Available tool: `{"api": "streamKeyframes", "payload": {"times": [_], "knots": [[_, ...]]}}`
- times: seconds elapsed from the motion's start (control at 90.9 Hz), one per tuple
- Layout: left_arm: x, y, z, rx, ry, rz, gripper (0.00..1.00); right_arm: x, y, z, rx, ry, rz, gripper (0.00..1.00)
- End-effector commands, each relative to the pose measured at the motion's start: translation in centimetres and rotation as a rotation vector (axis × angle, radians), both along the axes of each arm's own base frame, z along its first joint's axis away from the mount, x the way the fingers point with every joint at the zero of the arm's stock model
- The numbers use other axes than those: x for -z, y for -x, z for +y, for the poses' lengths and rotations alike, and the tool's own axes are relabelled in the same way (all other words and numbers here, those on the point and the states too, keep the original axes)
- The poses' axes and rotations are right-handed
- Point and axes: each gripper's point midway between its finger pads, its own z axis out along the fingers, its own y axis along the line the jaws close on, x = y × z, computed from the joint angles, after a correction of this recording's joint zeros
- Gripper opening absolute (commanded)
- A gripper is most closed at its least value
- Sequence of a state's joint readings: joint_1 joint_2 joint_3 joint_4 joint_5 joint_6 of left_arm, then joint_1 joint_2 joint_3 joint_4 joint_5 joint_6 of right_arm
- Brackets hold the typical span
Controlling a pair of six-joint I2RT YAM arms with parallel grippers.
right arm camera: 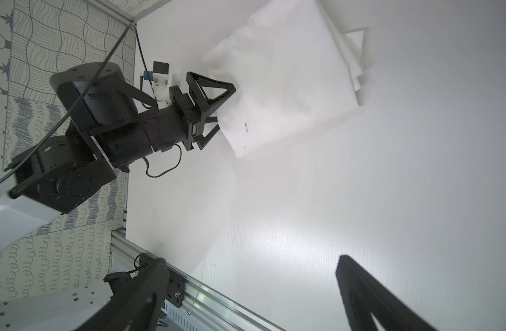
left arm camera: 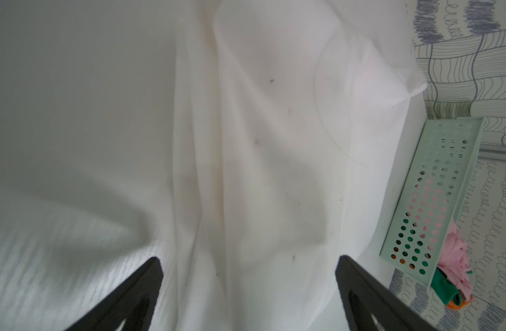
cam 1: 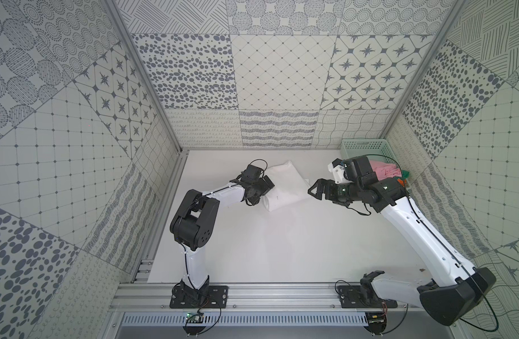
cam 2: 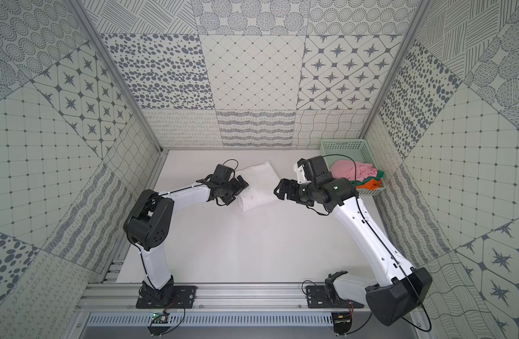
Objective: Fold and stack t-shirts
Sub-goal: Move the T-shirt to the corner of the board.
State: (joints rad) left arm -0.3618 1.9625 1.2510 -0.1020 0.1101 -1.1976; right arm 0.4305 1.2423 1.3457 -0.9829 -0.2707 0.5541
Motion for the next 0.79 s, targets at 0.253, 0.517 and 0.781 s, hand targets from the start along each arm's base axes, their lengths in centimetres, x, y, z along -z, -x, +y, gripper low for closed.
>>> {"api": "streamKeyframes", "payload": {"times": [0.253, 0.517, 0.781], "knots": [[4.3, -1.1, -0.1, -0.03, 0.018, 0.045, 0.9, -0.4, -0.3, -1.0, 0.047, 0.043, -0.009, 0.96], [6.6, -0.8, -1.0, -0.014, 0.061, 0.098, 0.57, 1.2, -1.1, -3.2, 0.117, 0.165, -0.026, 0.98], [7.5, -0.6, -0.9, -0.02, 0.07, 0.129, 0.0, 1.8, -1.7, -5.4, 0.153, 0.304, -0.061, 0.98]]}}
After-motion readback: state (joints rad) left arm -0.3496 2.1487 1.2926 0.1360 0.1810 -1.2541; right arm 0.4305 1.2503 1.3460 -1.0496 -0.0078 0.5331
